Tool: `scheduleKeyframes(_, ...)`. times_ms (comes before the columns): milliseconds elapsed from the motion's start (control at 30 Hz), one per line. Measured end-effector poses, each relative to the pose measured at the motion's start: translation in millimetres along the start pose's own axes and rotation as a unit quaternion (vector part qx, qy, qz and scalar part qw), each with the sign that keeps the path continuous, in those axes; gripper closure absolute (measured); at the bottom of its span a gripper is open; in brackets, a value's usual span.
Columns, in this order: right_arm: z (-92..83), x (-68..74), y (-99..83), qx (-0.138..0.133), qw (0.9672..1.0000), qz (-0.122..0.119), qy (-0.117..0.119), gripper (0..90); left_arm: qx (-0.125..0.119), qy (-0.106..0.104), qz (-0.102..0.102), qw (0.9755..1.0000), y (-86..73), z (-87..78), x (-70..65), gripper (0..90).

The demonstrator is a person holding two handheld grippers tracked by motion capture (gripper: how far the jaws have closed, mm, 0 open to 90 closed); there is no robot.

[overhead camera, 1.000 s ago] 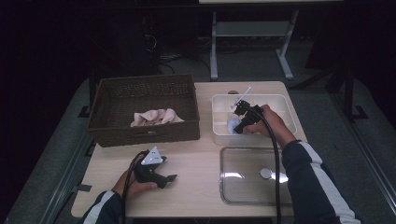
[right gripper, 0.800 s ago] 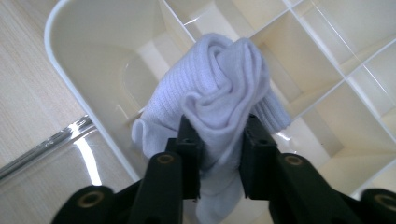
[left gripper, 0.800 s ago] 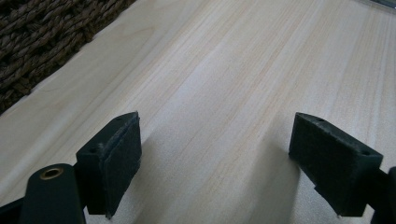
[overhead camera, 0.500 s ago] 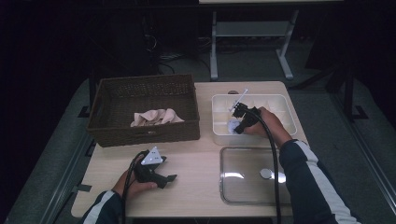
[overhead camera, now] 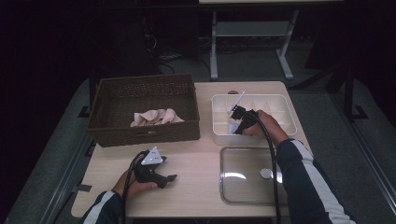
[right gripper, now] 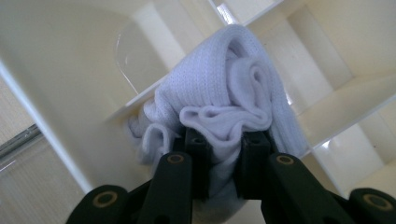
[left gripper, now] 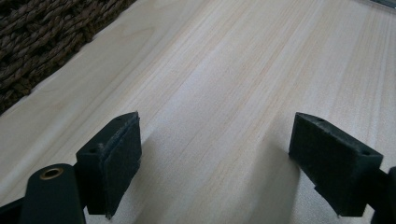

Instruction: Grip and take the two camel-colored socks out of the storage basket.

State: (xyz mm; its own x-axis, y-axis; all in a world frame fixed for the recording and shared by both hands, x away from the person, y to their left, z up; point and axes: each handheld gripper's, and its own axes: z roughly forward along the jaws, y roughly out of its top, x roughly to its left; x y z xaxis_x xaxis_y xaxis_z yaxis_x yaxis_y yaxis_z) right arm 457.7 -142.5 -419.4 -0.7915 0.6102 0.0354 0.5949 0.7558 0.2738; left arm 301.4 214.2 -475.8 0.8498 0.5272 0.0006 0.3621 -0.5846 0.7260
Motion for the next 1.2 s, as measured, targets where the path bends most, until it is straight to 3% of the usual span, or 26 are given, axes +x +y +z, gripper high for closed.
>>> scheduleKeyframes(367, -14.6, 6.1, -8.3, -0.043, 0.9989, 0.006, -0.018, 66.3, -0.002, -0.001, -0.002, 1.0000, 0.0, 0.2, -0.3, 16.1)
scheduleKeyframes(433, -21.3, 5.9, -11.2, -0.060, 0.9979, 0.014, -0.020, 59.9, -0.002, -0.001, -0.002, 1.0000, 0.0, 0.2, -0.3, 16.1)
scheduleKeyframes(633, -35.8, 6.4, -18.1, -0.093, 0.9951, 0.017, -0.026, 56.2, -0.002, -0.001, -0.002, 1.0000, 0.0, 0.2, -0.3, 16.1)
scheduleKeyframes(833, -52.5, 14.7, -21.7, -0.145, 0.9891, 0.017, -0.021, 52.2, -0.001, 0.000, 0.000, 1.0000, 0.2, 0.0, 0.1, 16.1)
scheduleKeyframes(967, -58.9, 25.9, -22.5, -0.174, 0.9847, 0.004, -0.005, 50.4, -0.002, -0.001, -0.005, 1.0000, 0.0, 0.2, -0.5, 16.1)
scheduleKeyframes(1200, -61.7, 50.5, -22.3, -0.202, 0.9787, -0.034, 0.010, 46.0, -0.003, 0.000, -0.002, 1.0000, 0.2, 0.2, 0.0, 16.1)
